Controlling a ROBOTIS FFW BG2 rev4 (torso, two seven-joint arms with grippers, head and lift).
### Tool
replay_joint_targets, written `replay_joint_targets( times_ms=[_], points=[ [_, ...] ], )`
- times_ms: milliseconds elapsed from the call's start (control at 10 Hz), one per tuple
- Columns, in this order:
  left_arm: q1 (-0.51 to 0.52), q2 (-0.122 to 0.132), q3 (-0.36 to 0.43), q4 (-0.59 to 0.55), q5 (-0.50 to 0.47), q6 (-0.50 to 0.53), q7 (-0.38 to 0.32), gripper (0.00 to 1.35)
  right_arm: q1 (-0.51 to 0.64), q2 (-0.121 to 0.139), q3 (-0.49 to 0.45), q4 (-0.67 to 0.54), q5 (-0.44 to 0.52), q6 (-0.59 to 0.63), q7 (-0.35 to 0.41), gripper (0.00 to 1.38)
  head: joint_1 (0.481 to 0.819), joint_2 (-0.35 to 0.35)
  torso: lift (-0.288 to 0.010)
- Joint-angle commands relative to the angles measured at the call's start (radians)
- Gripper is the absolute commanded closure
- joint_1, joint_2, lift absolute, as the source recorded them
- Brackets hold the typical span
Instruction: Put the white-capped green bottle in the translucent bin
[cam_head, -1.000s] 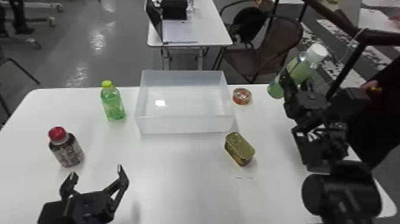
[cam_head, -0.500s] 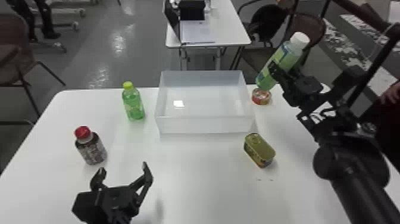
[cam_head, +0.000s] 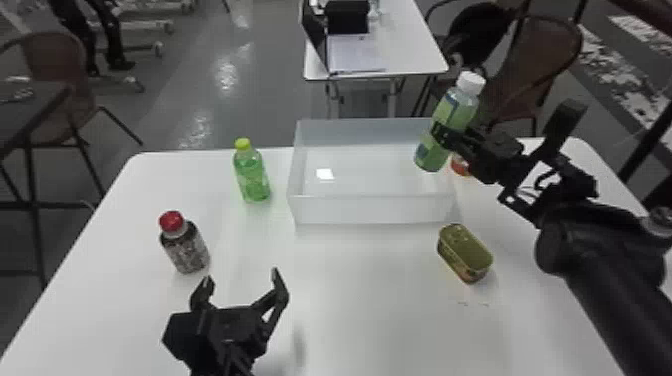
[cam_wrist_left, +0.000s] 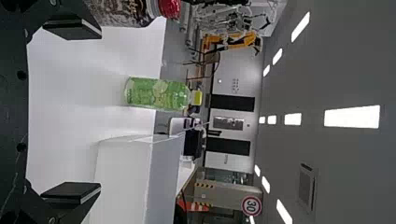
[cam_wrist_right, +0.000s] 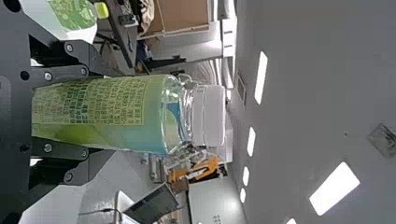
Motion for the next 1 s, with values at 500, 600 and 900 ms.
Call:
replay_joint_targets(
  times_ms=[500, 600, 900],
  points=[
    [-0.016, 0.002, -0.014, 0.024, 0.022, -0.025, 0.000, 0.15, -0.058, -0.006, 0.042, 0.096, 0.133, 0.021, 0.048, 0.15, 0.695, 0.107, -0.114],
    [-0.018, 0.006, -0.017, 0.024, 0.025, -0.028, 0.000, 0.15, -0.056, -0.006, 0.042, 0.102, 0.126, 0.021, 0.047, 0.00, 0.695, 0.107, -0.114],
    [-0.013, 0.015, -0.016, 0.034, 0.035, -0.065, 0.000, 0.15, 0.053, -0.008, 0.039, -0.068, 0.083, 0.024, -0.015, 0.00, 0.695, 0.106, -0.114]
  ],
)
